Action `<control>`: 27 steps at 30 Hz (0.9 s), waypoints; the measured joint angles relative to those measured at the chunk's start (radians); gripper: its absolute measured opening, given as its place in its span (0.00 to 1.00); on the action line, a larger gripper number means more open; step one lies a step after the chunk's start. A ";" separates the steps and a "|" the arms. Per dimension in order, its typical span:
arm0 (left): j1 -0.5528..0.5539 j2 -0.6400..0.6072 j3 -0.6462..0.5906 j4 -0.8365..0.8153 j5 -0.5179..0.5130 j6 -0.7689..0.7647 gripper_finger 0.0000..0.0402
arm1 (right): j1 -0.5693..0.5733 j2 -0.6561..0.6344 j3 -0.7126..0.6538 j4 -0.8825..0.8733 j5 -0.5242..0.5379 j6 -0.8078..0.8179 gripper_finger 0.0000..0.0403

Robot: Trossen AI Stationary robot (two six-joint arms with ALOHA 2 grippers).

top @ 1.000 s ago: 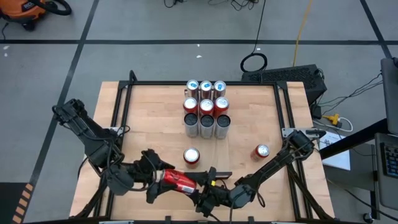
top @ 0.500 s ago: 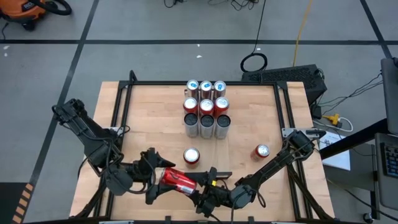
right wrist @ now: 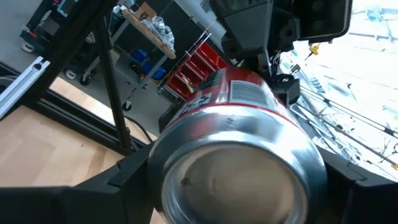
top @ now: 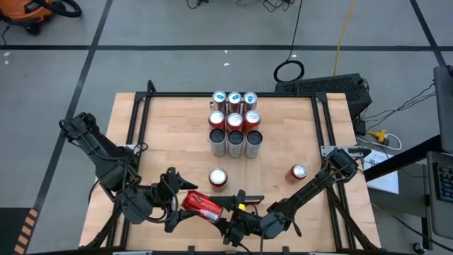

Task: Place canned beverage on shelf
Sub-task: Put the left red black soda can on the shelf aligned with the other red black soda can

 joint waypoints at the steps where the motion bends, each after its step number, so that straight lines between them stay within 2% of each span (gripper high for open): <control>1: 0.000 0.000 0.000 0.000 0.000 0.004 0.99 | 0.000 0.000 0.000 -0.006 0.000 0.008 0.69; 22: -0.030 -0.017 0.011 -0.003 -0.031 0.192 0.99 | 0.000 0.000 0.000 -0.043 0.000 0.073 0.65; 27: -0.074 -0.051 0.031 0.000 -0.063 0.327 0.99 | 0.006 0.000 0.000 -0.059 0.000 0.088 0.65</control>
